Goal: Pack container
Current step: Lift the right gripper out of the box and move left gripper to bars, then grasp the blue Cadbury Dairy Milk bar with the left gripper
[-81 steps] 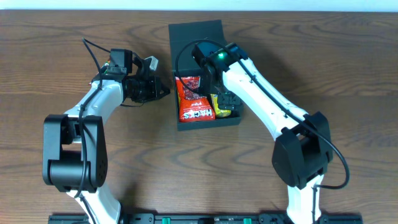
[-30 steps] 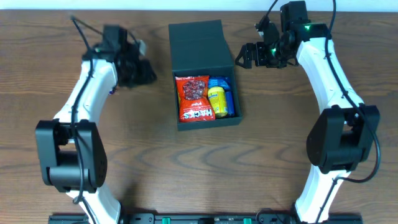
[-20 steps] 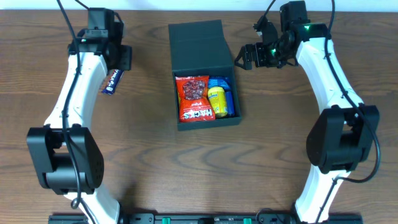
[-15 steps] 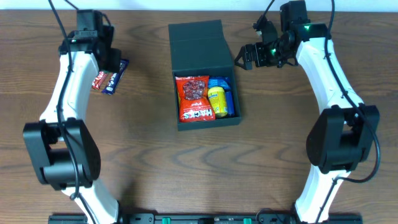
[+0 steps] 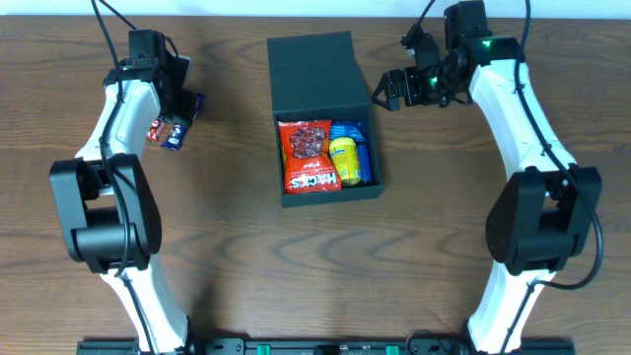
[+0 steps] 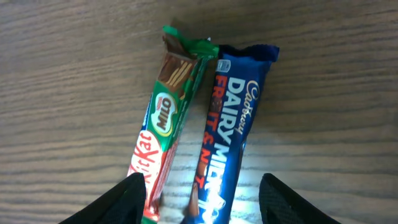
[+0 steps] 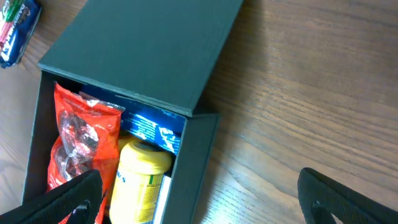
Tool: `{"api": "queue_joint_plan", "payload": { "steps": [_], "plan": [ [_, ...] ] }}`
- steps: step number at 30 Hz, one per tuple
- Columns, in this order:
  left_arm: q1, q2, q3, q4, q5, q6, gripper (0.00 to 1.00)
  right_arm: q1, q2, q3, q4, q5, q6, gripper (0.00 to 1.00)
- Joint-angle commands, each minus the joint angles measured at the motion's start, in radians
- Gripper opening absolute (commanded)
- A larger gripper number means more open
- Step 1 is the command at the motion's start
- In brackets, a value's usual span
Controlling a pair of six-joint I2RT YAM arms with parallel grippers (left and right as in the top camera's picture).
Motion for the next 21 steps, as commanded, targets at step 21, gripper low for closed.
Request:
{"api": "queue_joint_plan", "payload": {
  "steps": [21],
  "plan": [
    [0.001, 0.126, -0.006, 0.125, 0.095, 0.048, 0.56, -0.003, -0.026, 0.014, -0.003, -0.005, 0.002, 0.99]
  ]
}}
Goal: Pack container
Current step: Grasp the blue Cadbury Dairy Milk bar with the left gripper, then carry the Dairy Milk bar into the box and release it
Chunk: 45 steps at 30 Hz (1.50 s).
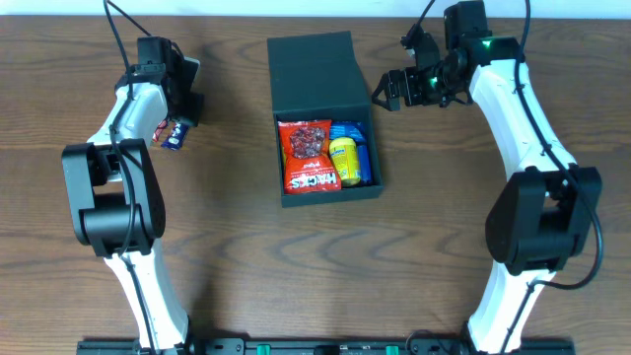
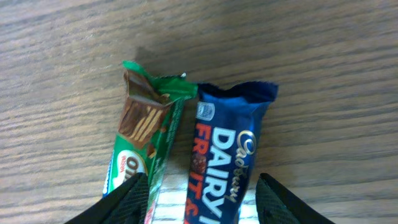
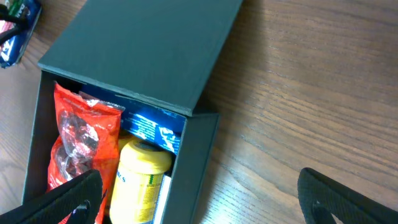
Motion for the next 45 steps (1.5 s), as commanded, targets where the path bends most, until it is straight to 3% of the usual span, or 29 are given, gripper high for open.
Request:
{"api": "queue_joint_plan", "payload": {
  "steps": [1, 11, 19, 28, 35, 40, 45],
  "plan": [
    [0.001, 0.032, -0.006, -0.003, 0.035, 0.005, 0.55, -0.003, -0.026, 0.014, -0.001, -0.005, 0.002, 0.99],
    [0.001, 0.062, -0.006, -0.018, 0.035, -0.014, 0.51, -0.003, -0.026, 0.014, -0.002, -0.005, 0.002, 0.99],
    [0.001, 0.063, -0.006, -0.033, 0.042, -0.066, 0.30, -0.003, -0.026, 0.014, -0.002, -0.005, 0.002, 0.99],
    [0.000, 0.043, 0.010, -0.046, 0.042, -0.224, 0.16, -0.027, -0.026, 0.014, -0.002, -0.005, 0.003, 0.99],
    [-0.019, -0.078, 0.037, -0.051, 0.042, -0.354, 0.14, -0.141, -0.026, 0.014, -0.010, -0.005, 0.074, 0.99],
    [-0.095, -0.182, 0.037, -0.066, 0.045, -0.374, 0.10, -0.233, -0.026, 0.014, -0.024, -0.004, 0.133, 0.99],
    [-0.225, -0.261, 0.037, -0.069, 0.069, -0.567, 0.09, -0.316, -0.026, 0.014, -0.053, -0.004, 0.140, 0.99]
  ]
}}
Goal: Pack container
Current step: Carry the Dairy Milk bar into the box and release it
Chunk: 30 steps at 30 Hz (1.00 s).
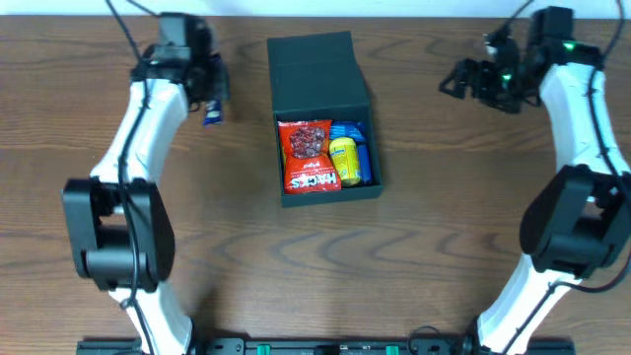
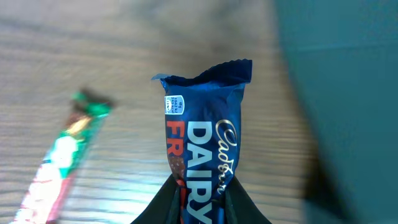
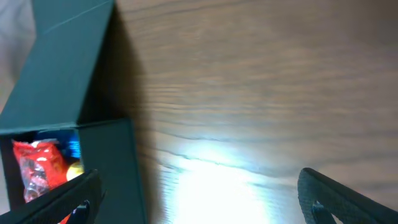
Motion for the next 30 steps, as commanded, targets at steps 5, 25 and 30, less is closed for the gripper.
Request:
{"api": "queue_joint_plan", "payload": {
  "steps": [5, 25, 30],
  "plan": [
    [-0.194, -0.040, 0.023, -0.006, 0.106, -0.370, 0.09, -0.080, -0.026, 0.014, -0.031, -0.005, 0.023, 0.99],
    [-0.617, 0.031, 0.022, 0.047, -0.044, -0.638, 0.10, -0.123, -0.026, 0.014, -0.039, 0.014, 0.012, 0.99],
    [-0.621, 0.064, 0.022, 0.039, -0.043, -0.712, 0.07, -0.123, -0.026, 0.014, -0.042, 0.013, 0.012, 0.99]
  ]
}}
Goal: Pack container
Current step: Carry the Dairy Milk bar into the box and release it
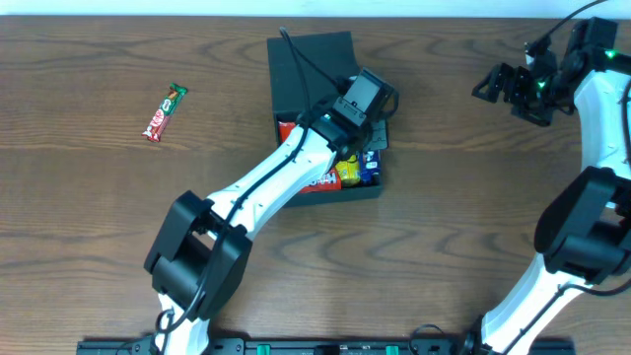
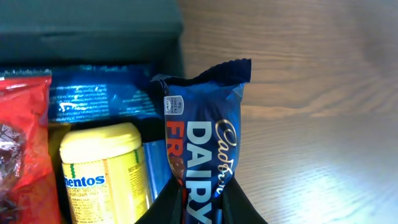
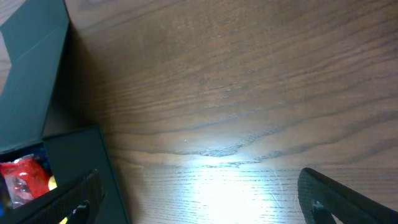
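A dark green box [image 1: 371,191] with its lid [image 1: 314,71] folded back sits mid-table. Inside are a red snack bag [image 2: 22,143], a yellow Mentos tub [image 2: 106,168] and a blue packet [image 2: 93,99]. My left gripper [image 2: 200,208] is shut on a blue Dairy Milk bar [image 2: 202,140], holding it over the box's right edge [image 1: 373,153]. A green-and-red KitKat bar [image 1: 164,111] lies on the table at the far left. My right gripper [image 3: 199,205] hangs open over bare wood at the far right [image 1: 508,87].
The brown wooden table [image 1: 473,227] carries nothing else. In the right wrist view the box corner [image 3: 74,168] shows at lower left.
My left gripper has carried the Dairy Milk bar from left of the lid to over the box's right side. The right arm has shifted slightly further right.
My left gripper stood open over the KitKat and Dairy Milk bars at the far left, while the right hung by the box. It was then shut on the Dairy Milk, lifted near the lid, the right withdrawn. Now the bar is over the box.
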Tool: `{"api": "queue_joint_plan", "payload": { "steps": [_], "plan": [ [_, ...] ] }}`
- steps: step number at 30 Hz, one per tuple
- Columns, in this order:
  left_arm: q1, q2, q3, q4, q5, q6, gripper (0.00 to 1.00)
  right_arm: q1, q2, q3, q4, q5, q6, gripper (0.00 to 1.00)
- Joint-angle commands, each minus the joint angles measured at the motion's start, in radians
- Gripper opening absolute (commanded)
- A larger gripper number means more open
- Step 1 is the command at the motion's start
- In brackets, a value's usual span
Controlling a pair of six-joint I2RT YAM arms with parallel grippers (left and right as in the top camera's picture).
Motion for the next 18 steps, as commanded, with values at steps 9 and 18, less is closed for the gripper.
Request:
{"api": "queue_joint_plan", "payload": {
  "steps": [9, 18],
  "plan": [
    [-0.004, 0.029, 0.016, -0.022, -0.037, -0.067, 0.30, -0.007, -0.026, 0.014, -0.015, 0.000, 0.002, 0.99],
    [0.008, 0.019, 0.017, -0.019, -0.039, -0.061, 0.64, -0.007, -0.026, 0.014, -0.031, 0.000, 0.002, 0.99]
  ]
}}
